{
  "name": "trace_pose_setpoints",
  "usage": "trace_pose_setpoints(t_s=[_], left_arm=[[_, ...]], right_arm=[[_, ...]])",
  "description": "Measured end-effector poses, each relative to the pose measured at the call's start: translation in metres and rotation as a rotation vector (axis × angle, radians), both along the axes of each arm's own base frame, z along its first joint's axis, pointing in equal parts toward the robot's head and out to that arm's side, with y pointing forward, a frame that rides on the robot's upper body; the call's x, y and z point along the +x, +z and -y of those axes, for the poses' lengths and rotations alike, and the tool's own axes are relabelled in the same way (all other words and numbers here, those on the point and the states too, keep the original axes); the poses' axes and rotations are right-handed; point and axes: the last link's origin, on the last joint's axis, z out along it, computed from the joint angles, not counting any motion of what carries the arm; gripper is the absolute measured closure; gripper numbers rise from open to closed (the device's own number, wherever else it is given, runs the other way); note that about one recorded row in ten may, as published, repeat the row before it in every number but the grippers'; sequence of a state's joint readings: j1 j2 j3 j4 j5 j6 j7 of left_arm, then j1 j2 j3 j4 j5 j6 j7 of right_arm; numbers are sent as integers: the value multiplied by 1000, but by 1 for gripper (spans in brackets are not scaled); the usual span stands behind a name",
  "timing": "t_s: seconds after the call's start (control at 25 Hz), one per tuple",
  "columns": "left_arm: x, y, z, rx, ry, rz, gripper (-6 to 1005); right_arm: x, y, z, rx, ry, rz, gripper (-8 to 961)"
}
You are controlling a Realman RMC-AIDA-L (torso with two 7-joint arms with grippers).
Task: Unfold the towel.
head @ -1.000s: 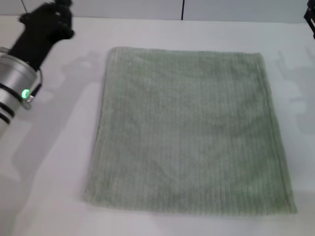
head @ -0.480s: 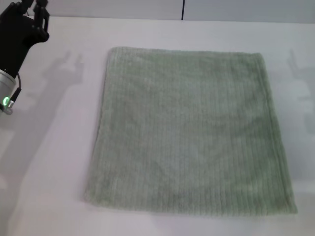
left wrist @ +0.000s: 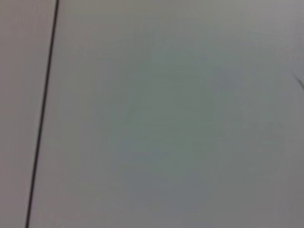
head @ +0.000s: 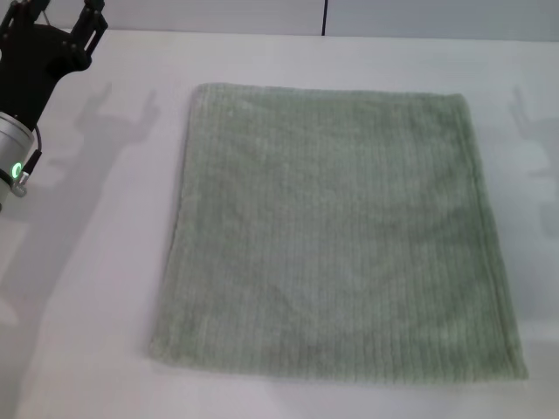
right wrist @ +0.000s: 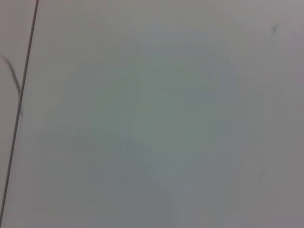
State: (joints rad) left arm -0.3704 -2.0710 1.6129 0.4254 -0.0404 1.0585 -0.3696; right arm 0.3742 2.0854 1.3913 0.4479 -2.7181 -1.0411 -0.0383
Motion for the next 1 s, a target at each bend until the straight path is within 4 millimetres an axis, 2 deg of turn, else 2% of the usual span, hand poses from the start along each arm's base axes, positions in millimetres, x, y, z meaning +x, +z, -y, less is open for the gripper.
trace_pose_setpoints(t_s=[0.08,0.24,0.4,1.0], left_arm=[[-1,1,0,7,6,8,457],[-2,3,0,21,13,12,229],[-2,3,0,23,13,8,140],[-3,3,3,28,7,8,140]], right_arm=[[0,-1,-1,-2,-1,2,186],[2,-3,-2,-11,-6,12,186],[2,-5,-4,-19,-7,21,187],[-6,-3,-4,-1,41,17,186]])
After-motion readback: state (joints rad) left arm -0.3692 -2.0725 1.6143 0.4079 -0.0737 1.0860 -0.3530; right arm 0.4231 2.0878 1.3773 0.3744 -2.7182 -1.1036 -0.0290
